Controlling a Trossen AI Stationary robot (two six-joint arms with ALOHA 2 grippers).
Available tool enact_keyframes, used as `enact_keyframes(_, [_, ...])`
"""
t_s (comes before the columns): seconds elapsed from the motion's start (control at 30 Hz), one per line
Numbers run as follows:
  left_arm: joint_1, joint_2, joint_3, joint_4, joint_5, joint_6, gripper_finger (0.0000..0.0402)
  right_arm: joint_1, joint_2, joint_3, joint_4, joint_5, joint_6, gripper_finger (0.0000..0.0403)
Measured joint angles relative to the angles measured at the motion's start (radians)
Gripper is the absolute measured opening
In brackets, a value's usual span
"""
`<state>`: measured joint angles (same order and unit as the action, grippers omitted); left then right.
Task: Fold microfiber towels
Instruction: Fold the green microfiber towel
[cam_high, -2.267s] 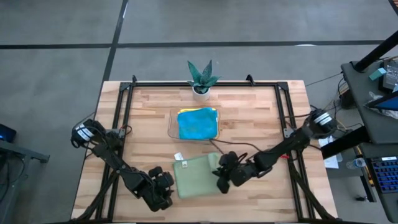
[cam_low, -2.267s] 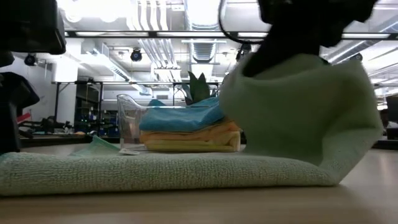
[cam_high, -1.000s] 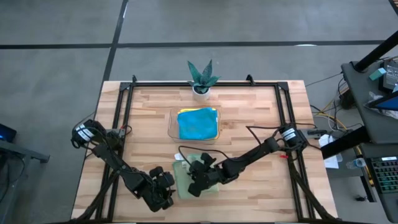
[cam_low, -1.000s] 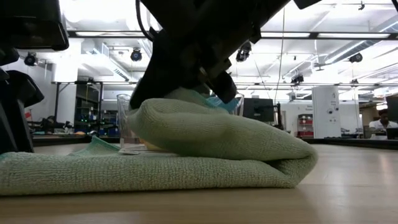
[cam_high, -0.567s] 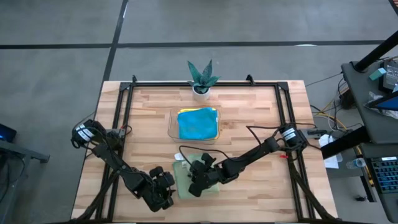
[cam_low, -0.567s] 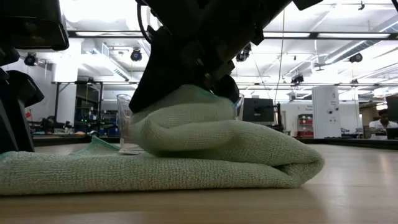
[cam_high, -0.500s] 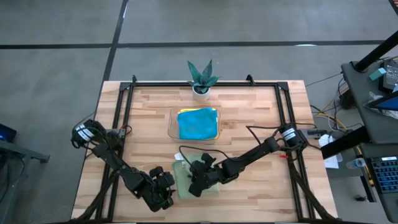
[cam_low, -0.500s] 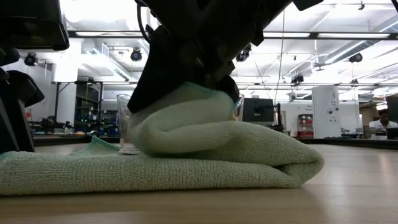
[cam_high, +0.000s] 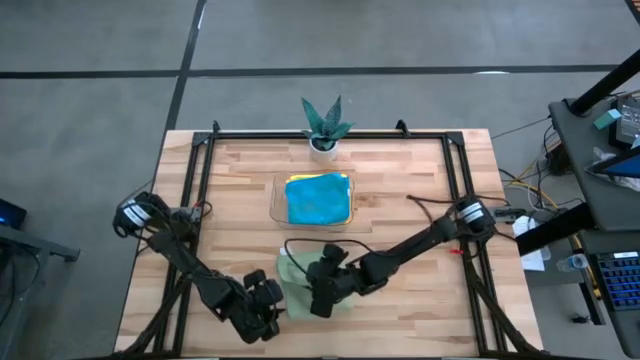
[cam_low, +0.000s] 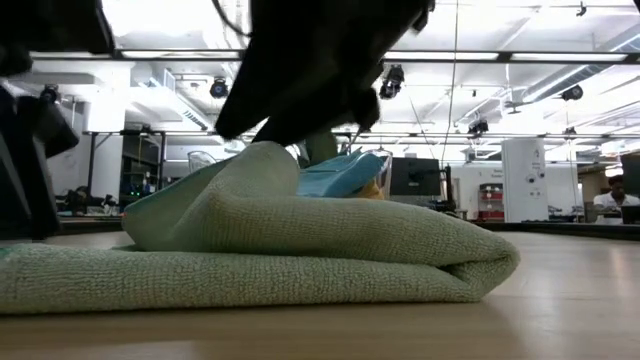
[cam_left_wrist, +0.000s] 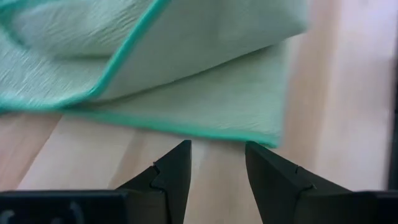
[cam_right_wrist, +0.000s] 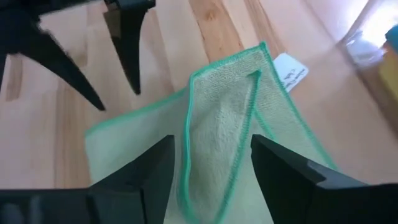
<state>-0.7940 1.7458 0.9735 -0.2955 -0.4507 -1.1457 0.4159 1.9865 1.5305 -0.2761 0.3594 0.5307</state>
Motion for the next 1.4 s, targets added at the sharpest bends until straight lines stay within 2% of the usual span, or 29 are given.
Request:
enact_keyframes(0.2, [0.001,-0.015,0.062,0.000,-0.048,0.125,0.0136,0.052,-0.110,-0.034,-0.134,0.013,-0.113,0.0203])
enact_keyframes(0.43, [0.033,-0.017,0.137,0.014,-0.253,0.246,0.0136,0.140,-0.232,-0.194,-0.113,0.052,-0.261,0.0203])
enact_keyframes(0.73, [0.159,-0.014,0.141,0.106,-0.258,0.343,0.0136,0.198,-0.327,-0.492,0.224,0.058,-0.334,0.0203])
enact_keyframes(0.87, [0.213,-0.007,0.138,0.114,-0.204,0.345,0.0136,0.193,-0.338,-0.602,0.379,0.063,-0.341,0.0203])
enact_keyframes(1.03, [0.246,0.040,0.139,0.137,-0.119,0.349,0.0136,0.196,-0.339,-0.670,0.505,0.059,-0.347,0.0203])
enact_keyframes(1.2, [0.242,0.065,0.147,0.143,0.038,0.314,0.0136,0.194,-0.340,-0.692,0.521,0.060,-0.345,0.0203])
enact_keyframes(1.4, [0.199,0.048,0.148,0.133,0.253,0.196,0.0136,0.195,-0.340,-0.694,0.522,0.060,-0.346,0.0203])
